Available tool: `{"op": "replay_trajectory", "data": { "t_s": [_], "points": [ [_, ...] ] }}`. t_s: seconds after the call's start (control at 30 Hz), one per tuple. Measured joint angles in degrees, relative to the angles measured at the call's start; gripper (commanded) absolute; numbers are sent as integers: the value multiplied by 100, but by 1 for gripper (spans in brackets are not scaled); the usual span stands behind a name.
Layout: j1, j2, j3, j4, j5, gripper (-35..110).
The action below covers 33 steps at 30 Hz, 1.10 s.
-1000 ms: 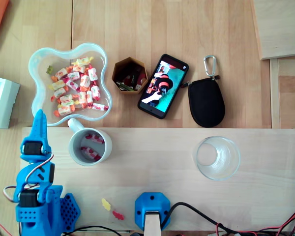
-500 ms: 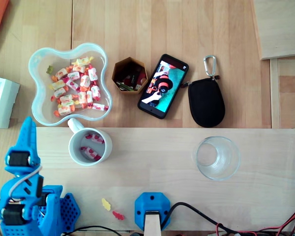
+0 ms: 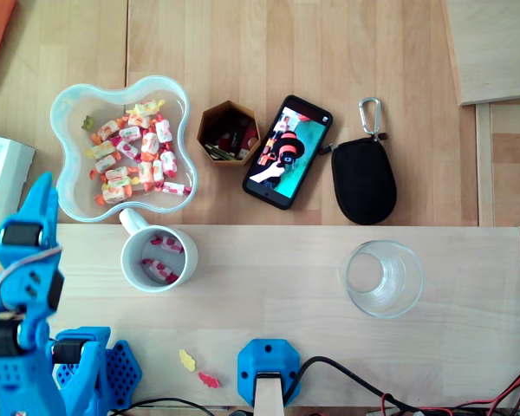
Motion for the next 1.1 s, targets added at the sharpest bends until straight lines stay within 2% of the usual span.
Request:
{"op": "replay_trajectory", "data": {
  "t_s": [0.2, 0.47, 0.57, 0.7, 0.87, 1.1],
  "points": [
    [53, -1037, -308, 141, 0, 15],
    [1178, -2540, -387, 158, 18, 15],
    [1204, -2804, -396, 158, 18, 15],
    [1195, -2813, -396, 202, 519, 15],
    [1195, -2883, -826, 756, 879, 15],
    [1195, -3560, -1811, 1670, 896, 15]
  ]
}}
